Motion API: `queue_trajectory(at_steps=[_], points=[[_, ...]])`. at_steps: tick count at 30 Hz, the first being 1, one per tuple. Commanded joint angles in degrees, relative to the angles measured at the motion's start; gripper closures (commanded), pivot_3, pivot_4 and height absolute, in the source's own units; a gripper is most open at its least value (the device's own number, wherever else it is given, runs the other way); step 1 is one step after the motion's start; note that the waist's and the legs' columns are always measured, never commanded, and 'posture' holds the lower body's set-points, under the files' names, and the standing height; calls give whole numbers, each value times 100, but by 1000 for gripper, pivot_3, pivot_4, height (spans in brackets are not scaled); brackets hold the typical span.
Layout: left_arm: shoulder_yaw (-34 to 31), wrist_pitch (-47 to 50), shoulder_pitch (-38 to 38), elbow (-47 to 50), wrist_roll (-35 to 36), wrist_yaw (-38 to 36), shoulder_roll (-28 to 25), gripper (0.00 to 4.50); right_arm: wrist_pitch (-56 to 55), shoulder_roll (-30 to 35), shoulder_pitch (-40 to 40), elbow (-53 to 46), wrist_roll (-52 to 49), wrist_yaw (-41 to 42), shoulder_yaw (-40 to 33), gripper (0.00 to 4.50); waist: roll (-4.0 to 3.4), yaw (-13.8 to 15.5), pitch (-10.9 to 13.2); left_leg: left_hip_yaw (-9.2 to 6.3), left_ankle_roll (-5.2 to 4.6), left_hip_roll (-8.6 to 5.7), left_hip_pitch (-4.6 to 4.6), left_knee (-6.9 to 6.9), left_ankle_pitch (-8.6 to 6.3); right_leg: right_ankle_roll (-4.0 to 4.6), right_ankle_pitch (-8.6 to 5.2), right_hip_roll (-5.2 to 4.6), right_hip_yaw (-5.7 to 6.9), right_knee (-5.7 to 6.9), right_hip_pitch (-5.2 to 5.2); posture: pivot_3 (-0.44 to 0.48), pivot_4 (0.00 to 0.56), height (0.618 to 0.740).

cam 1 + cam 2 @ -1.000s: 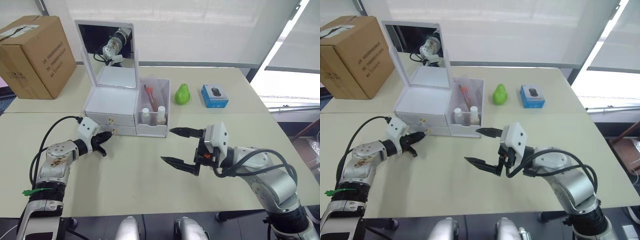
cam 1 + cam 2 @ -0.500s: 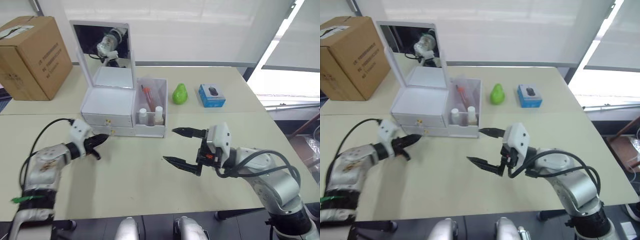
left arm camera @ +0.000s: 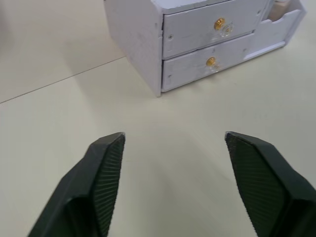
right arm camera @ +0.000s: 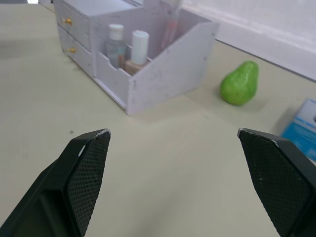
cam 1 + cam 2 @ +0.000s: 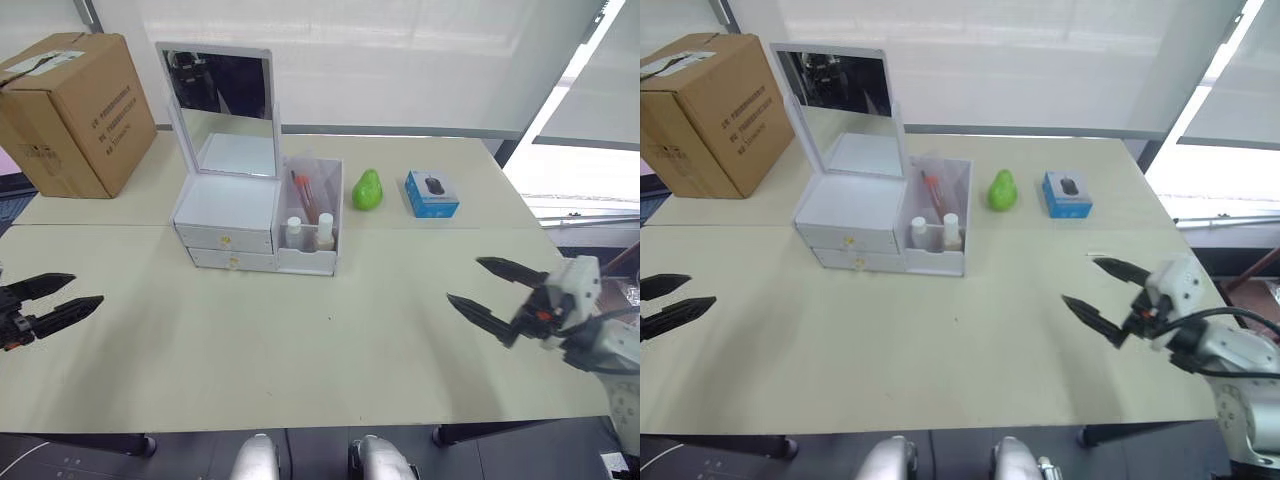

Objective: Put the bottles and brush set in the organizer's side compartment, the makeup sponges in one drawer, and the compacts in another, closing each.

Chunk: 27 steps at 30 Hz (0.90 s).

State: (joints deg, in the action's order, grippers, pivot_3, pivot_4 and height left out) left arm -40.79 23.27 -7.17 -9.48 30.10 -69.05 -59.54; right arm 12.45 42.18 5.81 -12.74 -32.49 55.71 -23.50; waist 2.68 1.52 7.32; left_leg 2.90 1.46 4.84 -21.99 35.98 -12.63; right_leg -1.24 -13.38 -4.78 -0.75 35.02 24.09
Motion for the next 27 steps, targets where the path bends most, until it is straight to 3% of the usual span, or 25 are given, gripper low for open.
queue_trajectory(at_steps=[1, 27], points=[[-147, -270, -44, -43, -121, 71, 10, 35, -520, 107, 75, 497, 197, 281, -273, 0, 1, -20, 0, 0, 0, 0, 0, 0, 0, 0, 0, 1, 0, 0, 0, 0, 150, 722], [-18, -99, 73, 477, -69, 720, 280, 35, -291, 116, -440, 247, 296, 177, 193, 0, 1, -72, -3, -3, -1, 1, 0, -5, 1, 2, 1, 14, -13, 5, -12, 0, 150, 722]])
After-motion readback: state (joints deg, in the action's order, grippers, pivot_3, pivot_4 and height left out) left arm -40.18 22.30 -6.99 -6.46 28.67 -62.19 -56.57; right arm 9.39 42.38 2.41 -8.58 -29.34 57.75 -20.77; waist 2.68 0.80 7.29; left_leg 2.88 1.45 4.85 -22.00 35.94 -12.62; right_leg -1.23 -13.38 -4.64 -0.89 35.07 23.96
